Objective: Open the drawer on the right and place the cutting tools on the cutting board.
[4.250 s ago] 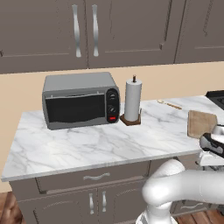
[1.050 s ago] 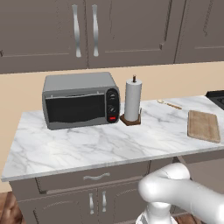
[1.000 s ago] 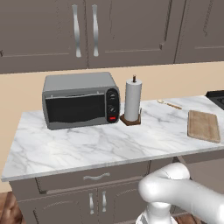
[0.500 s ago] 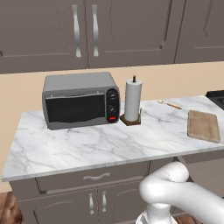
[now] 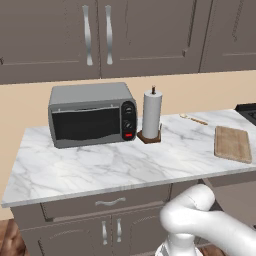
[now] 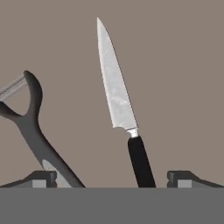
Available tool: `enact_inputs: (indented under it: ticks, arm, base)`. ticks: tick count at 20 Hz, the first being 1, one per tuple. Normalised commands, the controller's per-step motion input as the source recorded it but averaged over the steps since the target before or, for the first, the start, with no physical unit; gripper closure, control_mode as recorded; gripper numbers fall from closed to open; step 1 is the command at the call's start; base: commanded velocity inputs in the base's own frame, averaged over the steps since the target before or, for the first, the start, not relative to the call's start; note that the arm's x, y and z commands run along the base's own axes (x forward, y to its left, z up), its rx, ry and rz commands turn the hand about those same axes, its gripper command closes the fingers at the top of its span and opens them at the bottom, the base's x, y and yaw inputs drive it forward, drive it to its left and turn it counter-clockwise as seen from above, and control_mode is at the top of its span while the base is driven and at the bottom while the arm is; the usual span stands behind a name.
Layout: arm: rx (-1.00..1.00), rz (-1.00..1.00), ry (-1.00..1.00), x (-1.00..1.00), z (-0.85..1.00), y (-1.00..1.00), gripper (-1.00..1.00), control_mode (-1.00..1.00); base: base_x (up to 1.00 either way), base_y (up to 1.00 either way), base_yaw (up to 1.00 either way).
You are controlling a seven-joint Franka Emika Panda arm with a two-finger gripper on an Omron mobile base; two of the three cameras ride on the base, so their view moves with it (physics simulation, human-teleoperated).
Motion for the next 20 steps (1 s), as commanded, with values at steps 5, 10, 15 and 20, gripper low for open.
enact_inputs:
  ticks: [5,10,15,20]
  arm:
    - [0.00,0.00,0.07,0.00,-0.31,-0.30,-1.00,-1.00]
    - [0.00,0.00,0.12,0.00,-0.31,-0.23,-1.00,-1.00]
    - [0.00,0.00,0.14,0.00,-0.28,-0.11,-1.00,-1.00]
    - [0.01,0.00,0.08,-0.04,-0.17,-0.03,-1.00,-1.00]
  base:
    - [0.00,0.00,0.00]
    - [0.00,0.00,0.00]
    - [0.00,0.00,0.00]
    - [0.00,0.00,0.00]
